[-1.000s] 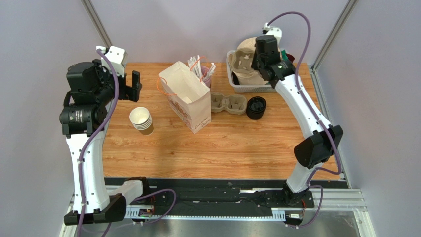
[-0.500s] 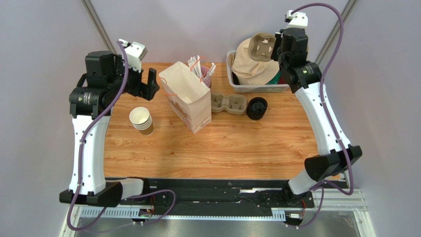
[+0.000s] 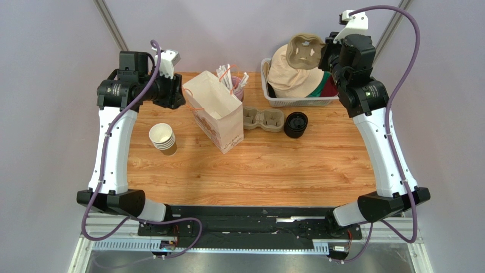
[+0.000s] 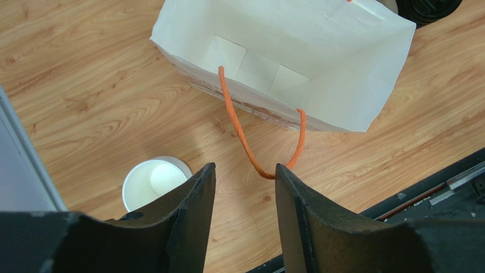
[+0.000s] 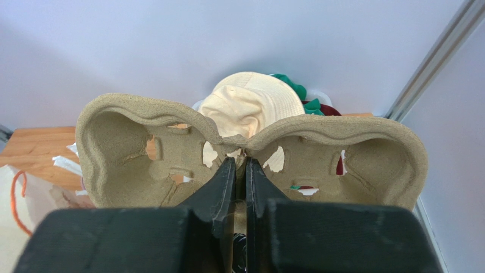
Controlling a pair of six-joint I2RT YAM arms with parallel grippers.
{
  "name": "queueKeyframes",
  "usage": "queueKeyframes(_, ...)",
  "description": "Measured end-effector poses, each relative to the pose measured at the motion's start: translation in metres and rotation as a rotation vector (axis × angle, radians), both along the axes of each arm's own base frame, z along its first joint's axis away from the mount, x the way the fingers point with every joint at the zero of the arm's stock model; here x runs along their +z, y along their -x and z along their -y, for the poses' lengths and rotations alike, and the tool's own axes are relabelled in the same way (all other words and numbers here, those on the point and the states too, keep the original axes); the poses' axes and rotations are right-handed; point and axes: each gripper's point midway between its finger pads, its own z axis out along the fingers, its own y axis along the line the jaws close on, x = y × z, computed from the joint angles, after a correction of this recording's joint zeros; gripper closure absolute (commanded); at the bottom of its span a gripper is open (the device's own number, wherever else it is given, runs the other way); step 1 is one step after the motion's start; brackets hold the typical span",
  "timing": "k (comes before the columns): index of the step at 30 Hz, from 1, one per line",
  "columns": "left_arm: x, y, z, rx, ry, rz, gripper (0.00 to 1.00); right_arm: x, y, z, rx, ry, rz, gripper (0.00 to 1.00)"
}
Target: Pack the takeout coffee
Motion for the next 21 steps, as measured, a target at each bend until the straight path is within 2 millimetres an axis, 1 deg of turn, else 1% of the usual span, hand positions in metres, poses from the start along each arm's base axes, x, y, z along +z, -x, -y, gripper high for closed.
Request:
queueKeyframes(5,-0.002,-0.008,0.006,-0.016,-0.001,-0.013,0.48,0.001,0.008,-0.006,0.052,0.003,-0.007,0.92)
queueKeyframes(9,-0.004,-0.01,0.009,-0.023,0.0,-0.022,0.47,0.001,0.015,-0.008,0.073,0.004,-0.008,0.91)
queueKeyframes(14,-0.003,-0.011,0.012,-0.034,0.012,-0.022,0.48,-0.001,0.018,-0.01,0.094,0.007,-0.019,0.91)
queueKeyframes(17,0.002,-0.01,0.015,-0.046,0.026,-0.012,0.56,-0.003,0.019,-0.012,0.102,0.01,-0.026,0.91)
queueKeyframes(21,0.003,-0.009,0.017,-0.056,0.036,-0.011,0.6,-0.004,0.02,-0.013,0.11,0.01,-0.031,0.91)
